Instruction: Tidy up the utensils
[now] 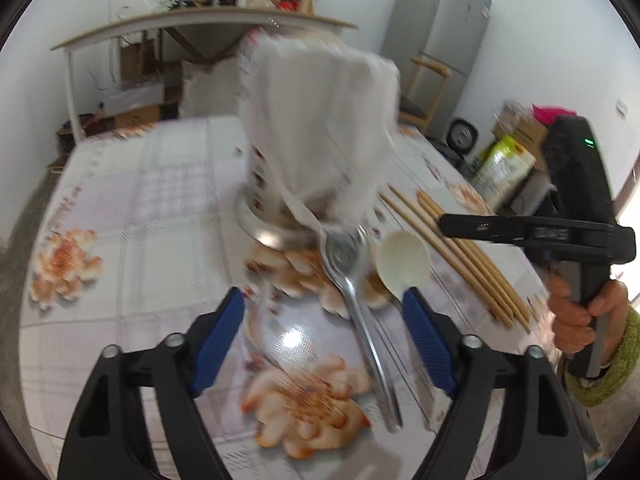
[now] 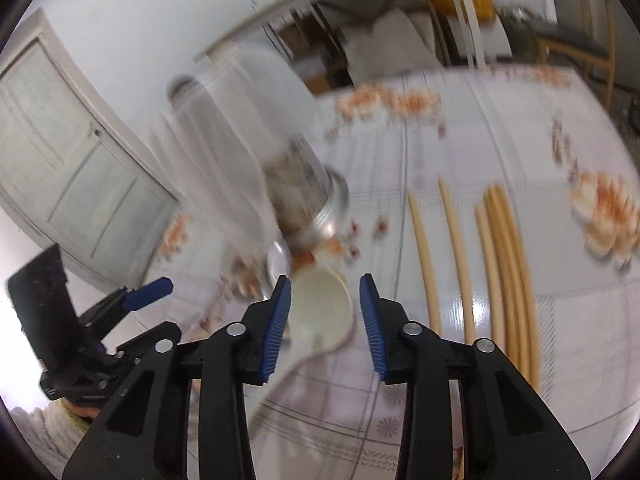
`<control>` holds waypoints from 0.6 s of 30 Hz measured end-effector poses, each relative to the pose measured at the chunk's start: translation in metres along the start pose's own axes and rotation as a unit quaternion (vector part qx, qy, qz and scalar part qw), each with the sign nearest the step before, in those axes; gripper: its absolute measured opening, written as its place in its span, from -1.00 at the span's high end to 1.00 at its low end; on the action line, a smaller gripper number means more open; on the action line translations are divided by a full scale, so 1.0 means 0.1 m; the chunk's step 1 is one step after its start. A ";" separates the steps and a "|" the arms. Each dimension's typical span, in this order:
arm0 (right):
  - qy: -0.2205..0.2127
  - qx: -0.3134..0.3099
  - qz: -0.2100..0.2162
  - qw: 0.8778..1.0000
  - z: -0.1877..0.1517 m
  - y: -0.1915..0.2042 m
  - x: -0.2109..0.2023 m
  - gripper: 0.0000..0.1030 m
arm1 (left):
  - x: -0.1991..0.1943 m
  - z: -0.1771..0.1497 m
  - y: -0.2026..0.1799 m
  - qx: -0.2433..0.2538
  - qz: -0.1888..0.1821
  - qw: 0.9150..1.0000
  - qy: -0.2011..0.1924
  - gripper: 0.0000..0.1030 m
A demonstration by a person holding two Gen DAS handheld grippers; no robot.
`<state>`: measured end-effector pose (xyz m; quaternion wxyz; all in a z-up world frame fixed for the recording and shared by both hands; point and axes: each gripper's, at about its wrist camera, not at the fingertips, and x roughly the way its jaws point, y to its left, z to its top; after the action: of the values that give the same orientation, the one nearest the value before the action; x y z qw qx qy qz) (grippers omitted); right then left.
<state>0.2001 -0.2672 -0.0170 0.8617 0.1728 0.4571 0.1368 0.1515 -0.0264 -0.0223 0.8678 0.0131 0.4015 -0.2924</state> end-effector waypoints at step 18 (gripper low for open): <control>0.045 0.018 0.011 0.999 -0.01 -0.22 0.38 0.57 | 0.44 -0.22 -0.33 0.051 0.008 0.996 0.079 0.54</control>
<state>0.2218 -0.2721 -0.0550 0.8355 0.1867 0.4957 0.1457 0.1416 -0.0704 -0.0614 0.8338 0.0832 0.4535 -0.3036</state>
